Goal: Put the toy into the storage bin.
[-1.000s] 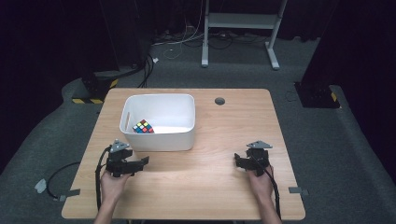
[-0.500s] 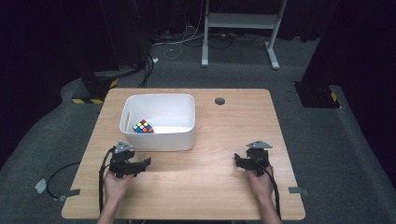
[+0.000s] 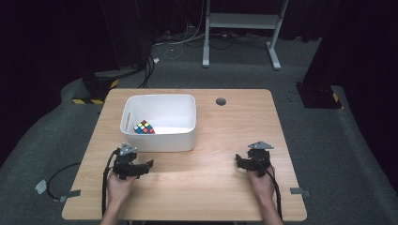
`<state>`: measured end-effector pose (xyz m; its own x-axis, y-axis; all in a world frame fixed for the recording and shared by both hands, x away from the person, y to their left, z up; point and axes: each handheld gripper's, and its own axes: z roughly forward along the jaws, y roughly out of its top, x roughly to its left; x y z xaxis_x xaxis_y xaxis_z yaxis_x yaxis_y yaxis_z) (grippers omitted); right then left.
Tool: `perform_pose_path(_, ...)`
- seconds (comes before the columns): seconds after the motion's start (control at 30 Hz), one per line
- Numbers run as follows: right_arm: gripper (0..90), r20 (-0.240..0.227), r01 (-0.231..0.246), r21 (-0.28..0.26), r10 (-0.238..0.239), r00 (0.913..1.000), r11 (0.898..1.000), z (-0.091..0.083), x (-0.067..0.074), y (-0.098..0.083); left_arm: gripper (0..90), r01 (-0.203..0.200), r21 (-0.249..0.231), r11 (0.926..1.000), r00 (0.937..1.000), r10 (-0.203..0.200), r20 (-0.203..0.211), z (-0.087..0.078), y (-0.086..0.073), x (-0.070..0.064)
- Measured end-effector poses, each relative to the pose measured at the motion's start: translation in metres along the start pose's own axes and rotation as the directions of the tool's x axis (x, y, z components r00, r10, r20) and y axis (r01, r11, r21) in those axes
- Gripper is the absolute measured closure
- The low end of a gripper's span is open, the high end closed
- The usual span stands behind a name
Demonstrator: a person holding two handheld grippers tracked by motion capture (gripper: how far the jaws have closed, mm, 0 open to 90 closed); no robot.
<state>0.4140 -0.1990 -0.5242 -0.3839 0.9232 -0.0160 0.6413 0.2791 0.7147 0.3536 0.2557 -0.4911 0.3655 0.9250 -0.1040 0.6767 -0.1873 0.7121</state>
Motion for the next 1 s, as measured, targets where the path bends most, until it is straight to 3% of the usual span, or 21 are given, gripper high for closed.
perform_pose_path(0.4, 19.4, 0.000, 0.000, 0.000, 0.000, 1.0000, 1.000, 0.000, 0.000, 0.000, 21.1, 0.025, -0.007, 0.9997, 0.9997, -0.025, -0.006, 0.008, -0.005, 0.003)
perform_pose_path(1.0, 19.3, 0.000, 0.000, 0.000, 0.000, 1.0000, 1.000, 0.000, 0.000, 0.000, 21.0, 0.006, 0.002, 1.0000, 0.9996, -0.006, -0.027, 0.018, -0.008, 0.002)
